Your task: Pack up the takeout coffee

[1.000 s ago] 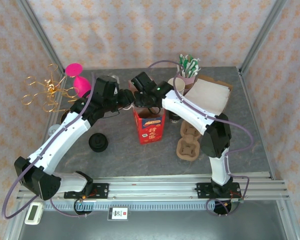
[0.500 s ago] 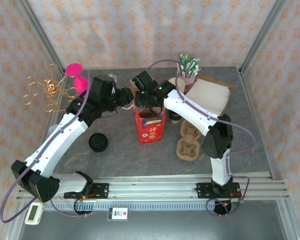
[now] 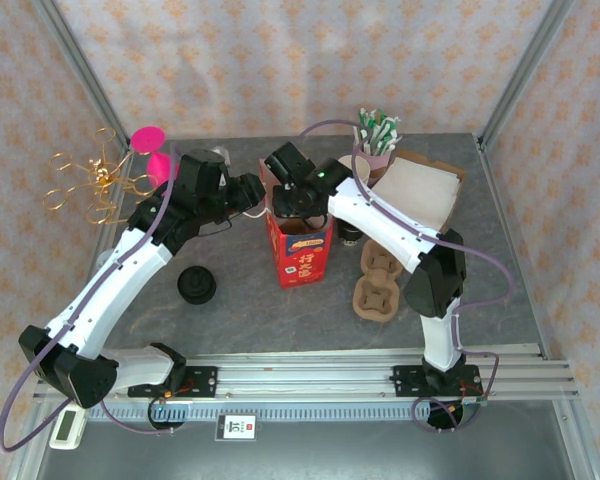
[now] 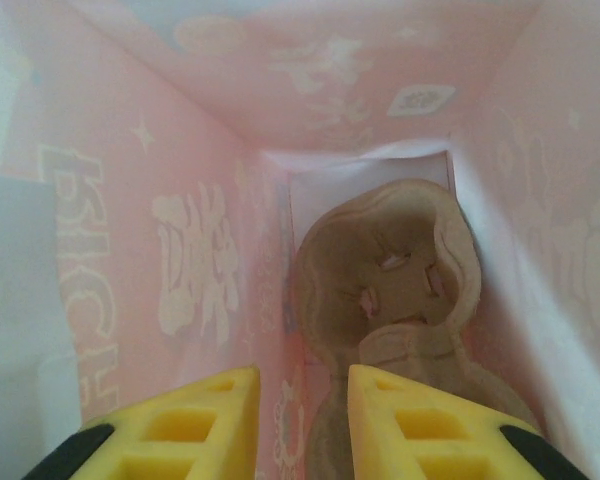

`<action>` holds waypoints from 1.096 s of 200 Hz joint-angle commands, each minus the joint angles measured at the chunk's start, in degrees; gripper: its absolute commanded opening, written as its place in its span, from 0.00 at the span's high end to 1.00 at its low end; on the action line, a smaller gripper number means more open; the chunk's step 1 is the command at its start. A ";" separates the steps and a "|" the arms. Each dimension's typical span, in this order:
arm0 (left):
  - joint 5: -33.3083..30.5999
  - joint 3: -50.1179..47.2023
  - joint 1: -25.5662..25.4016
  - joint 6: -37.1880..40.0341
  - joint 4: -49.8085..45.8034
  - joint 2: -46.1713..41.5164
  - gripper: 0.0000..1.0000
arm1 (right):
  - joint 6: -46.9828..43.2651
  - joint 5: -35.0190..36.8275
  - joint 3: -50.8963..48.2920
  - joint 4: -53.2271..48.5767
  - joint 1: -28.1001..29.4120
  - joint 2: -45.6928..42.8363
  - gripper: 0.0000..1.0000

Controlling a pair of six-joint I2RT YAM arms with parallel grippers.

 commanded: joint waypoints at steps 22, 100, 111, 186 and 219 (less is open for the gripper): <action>-1.57 1.52 0.76 1.12 -1.99 -1.81 0.50 | 0.22 -0.01 2.66 -4.20 0.51 -2.26 0.71; -2.02 1.15 1.66 1.56 -2.45 -2.83 0.52 | 0.48 -0.16 5.24 -9.49 1.24 -1.82 0.71; -1.11 0.67 1.62 1.64 -1.77 -2.41 0.54 | 0.45 -0.12 6.35 -10.33 1.35 -1.35 0.72; 0.67 0.18 1.86 2.47 0.78 -0.01 0.61 | 0.17 0.90 10.49 -15.27 1.62 -0.08 0.72; 0.48 -0.06 1.80 2.94 0.95 0.05 0.61 | -0.12 1.16 10.68 -16.42 1.90 -0.44 0.72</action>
